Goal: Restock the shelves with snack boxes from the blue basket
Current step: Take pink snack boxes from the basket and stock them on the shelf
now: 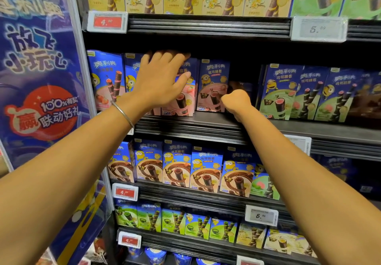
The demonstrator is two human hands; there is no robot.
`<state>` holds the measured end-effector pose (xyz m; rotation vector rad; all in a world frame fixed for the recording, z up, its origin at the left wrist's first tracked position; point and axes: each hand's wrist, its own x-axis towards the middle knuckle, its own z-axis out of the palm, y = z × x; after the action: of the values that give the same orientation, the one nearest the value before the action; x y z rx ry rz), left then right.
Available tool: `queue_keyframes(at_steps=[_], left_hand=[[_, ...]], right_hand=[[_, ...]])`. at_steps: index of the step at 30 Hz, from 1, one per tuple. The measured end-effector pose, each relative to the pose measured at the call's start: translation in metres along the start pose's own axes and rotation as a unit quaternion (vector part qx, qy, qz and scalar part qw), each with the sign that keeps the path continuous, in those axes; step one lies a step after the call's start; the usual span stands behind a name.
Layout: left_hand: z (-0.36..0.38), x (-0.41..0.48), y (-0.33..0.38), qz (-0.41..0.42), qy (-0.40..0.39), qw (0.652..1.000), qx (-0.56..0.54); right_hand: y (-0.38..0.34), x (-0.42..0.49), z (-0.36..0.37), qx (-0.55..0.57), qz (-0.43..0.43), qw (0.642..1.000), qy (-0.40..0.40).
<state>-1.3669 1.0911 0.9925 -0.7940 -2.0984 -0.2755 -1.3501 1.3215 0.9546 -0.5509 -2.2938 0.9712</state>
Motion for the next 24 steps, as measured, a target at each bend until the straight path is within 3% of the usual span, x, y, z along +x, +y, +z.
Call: queue_keyframes(at_steps=[14, 24], left_hand=[[0.0014, 0.0011, 0.0014, -0.005, -0.020, 1.000, -0.005], [-0.0013, -0.0035, -0.0011, 0.003, 0.031, 0.998, -0.060]], right_hand=[[-0.0024, 0.0038, 0.0013, -0.124, -0.044, 0.991, 0.006], [0.0044, 0.0100, 0.0025, -0.035, 0.021, 0.999, -0.004]])
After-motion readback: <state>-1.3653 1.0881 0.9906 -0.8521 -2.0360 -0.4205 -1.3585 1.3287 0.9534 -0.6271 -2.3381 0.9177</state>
